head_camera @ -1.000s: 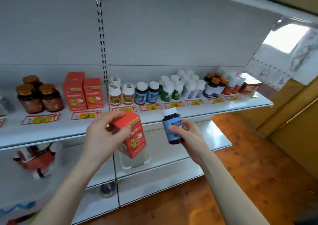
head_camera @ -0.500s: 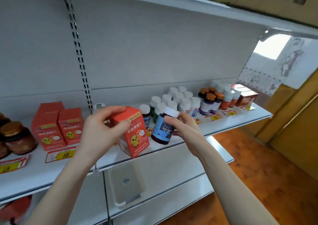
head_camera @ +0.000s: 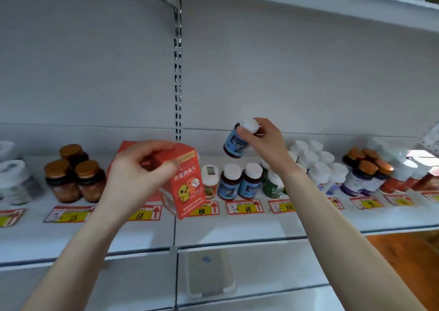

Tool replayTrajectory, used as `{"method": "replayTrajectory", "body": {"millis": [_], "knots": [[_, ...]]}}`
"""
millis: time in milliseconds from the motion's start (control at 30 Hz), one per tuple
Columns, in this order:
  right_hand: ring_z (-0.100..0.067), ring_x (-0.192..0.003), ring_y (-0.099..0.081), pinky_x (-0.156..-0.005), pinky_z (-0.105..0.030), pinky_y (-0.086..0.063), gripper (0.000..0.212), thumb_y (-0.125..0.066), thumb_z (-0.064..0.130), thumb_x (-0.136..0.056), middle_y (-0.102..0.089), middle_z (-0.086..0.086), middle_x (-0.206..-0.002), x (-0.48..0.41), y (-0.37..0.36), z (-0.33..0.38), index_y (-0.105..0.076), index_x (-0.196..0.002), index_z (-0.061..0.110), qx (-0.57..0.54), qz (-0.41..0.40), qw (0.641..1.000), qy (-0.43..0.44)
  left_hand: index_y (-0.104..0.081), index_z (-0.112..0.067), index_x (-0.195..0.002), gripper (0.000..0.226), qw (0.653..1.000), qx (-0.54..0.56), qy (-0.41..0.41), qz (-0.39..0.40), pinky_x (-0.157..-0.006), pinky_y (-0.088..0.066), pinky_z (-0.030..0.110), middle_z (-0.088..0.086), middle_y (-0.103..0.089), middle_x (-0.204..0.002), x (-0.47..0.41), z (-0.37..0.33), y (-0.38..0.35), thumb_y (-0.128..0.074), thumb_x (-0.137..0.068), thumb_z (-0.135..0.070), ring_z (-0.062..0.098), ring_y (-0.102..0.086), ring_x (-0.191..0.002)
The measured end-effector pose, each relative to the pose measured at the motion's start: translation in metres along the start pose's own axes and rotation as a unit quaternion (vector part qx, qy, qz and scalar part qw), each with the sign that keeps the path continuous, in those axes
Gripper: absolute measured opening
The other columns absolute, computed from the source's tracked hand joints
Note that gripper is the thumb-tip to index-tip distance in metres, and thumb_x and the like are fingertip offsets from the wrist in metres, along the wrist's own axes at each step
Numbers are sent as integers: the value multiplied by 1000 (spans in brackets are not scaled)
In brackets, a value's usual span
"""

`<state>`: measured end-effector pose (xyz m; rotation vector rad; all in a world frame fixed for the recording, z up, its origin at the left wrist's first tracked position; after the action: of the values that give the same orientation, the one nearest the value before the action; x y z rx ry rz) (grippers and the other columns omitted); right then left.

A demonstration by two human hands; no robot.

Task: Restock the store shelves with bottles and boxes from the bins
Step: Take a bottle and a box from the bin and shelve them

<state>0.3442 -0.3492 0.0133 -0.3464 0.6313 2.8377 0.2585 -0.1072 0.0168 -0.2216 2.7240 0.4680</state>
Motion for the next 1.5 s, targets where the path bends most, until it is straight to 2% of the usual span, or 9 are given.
{"method": "replayTrajectory", "body": {"millis": [100,333,533,1000,1100,1167,1267,1367,1500], "knots": [[-16,-94,-51,-74,-27,-38,46,-64,35,-84,-54,-4,-106,-29,-9,-13,-51,-117,6,124,61,990,0,-62,-44,-79,35,1000,-4,8,-24,-69,-49,20,-18,-66,-87,-3,1,4,-57,-45,-54,-1,-62,-77],[-22,-97,-46,-74,-30,-39,47,-64,22,-83,-49,-13,-123,-56,-31,-29,-43,-123,8,231,207,950,-31,-62,-42,-80,37,997,8,33,-66,-63,-45,3,-17,-65,-89,-13,-2,1,-59,-46,-55,-11,-60,-77],[-24,-108,-48,-78,-27,-38,47,-69,23,-80,-49,-11,-125,-54,-43,-41,-47,-119,7,306,293,905,-25,-61,-43,-80,36,996,-5,47,-74,-70,-46,14,-17,-64,-90,-15,-4,-12,-57,-47,-56,-9,-60,-79],[-27,-106,-55,-75,-29,-41,48,-66,36,-83,-58,-15,-118,-52,-39,-40,-58,-113,-1,329,343,880,1,-59,-42,-83,41,994,6,83,-77,-64,-44,8,-24,-60,-91,-5,-8,-25,-55,-45,-59,-8,-58,-83],[-27,-112,-52,-88,-34,-43,53,-64,37,-85,-53,-15,-126,-50,-37,-41,-53,-121,-1,333,337,881,5,-61,-39,-82,34,992,20,94,-83,-66,-45,13,-21,-62,-91,-5,-9,-26,-63,-51,-50,-3,-60,-85],[-23,-115,-51,-89,-26,-39,53,-60,37,-87,-52,-11,-128,-49,-33,-35,-49,-126,4,305,289,907,26,-63,-33,-83,23,989,47,106,-87,-69,-47,19,-13,-64,-92,-7,-7,-27,-69,-62,-34,5,-61,-88],[-16,-94,-60,-80,-21,-42,24,-60,28,-88,-65,-5,-104,-40,-20,-13,-64,-104,10,130,172,974,70,-65,-21,-88,12,979,115,142,-93,-73,-52,28,0,-66,-92,-10,-4,-28,-70,-79,-14,19,-63,-91],[-16,-90,-66,-79,-27,-54,12,-58,28,-89,-69,-2,-94,-15,-12,13,-64,-90,19,-35,242,969,39,-63,-16,-89,7,972,148,158,-89,-69,-51,27,5,-65,-88,-14,-3,-32,-64,-82,-13,21,-64,-87],[-7,-93,-67,-77,-20,-55,29,-57,41,-82,-68,7,-102,12,-13,31,-58,-107,27,-89,386,918,13,-57,-14,-87,18,968,170,155,-97,-64,-51,23,8,-64,-90,-21,-7,-39,-69,-76,-21,20,-65,-83]]}}
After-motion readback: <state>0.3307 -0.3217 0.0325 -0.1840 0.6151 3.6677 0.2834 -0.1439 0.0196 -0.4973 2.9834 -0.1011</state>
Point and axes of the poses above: each hand's wrist, its own x-axis away from the middle knuckle, its own y-axis out of the back of the hand, z = x × y, the point moved 2 cm from there along -x, towards the middle knuckle
